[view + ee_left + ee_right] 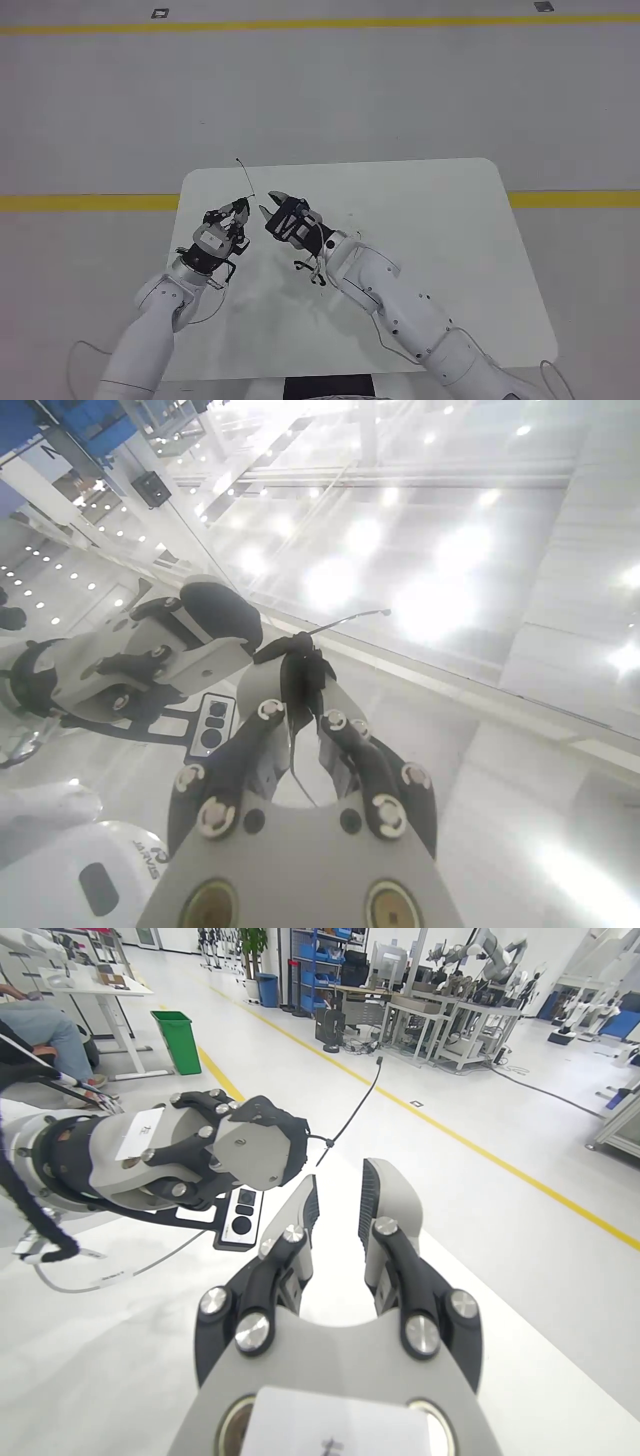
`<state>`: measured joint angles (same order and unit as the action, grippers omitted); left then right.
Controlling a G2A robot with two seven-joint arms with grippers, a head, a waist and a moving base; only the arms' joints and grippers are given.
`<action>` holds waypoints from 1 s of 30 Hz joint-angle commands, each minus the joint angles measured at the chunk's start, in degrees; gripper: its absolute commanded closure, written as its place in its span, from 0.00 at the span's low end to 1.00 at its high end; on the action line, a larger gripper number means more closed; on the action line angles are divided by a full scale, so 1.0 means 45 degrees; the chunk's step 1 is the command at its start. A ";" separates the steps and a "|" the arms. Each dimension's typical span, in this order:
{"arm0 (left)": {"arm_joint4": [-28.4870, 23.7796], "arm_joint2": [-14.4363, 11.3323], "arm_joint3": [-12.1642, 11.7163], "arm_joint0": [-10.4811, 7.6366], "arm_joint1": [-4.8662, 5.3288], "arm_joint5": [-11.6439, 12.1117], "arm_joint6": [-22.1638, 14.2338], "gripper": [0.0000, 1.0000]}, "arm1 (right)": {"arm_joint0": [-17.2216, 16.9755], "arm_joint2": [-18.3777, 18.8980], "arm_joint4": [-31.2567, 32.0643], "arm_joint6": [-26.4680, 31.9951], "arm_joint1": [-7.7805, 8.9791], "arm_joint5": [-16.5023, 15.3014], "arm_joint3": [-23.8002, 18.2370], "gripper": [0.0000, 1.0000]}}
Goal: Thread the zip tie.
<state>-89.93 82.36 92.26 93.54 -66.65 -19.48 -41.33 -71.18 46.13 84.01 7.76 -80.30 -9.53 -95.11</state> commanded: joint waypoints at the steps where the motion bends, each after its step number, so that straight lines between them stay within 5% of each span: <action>1: 0.0000 0.0000 0.0000 0.0000 0.0000 0.0000 0.0000 1.00 | 0.0039 -0.0024 -0.0002 0.0001 -0.0022 -0.0016 0.0011 0.82; 30: 0.0000 0.0000 0.0000 0.0000 0.0000 0.0000 0.0000 1.00 | 0.0337 -0.0177 -0.0058 -0.0145 -0.0319 0.0076 0.0480 0.80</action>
<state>-89.93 82.36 92.26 93.54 -66.65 -19.48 -41.33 -69.71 45.33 83.75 7.15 -81.70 -9.24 -93.03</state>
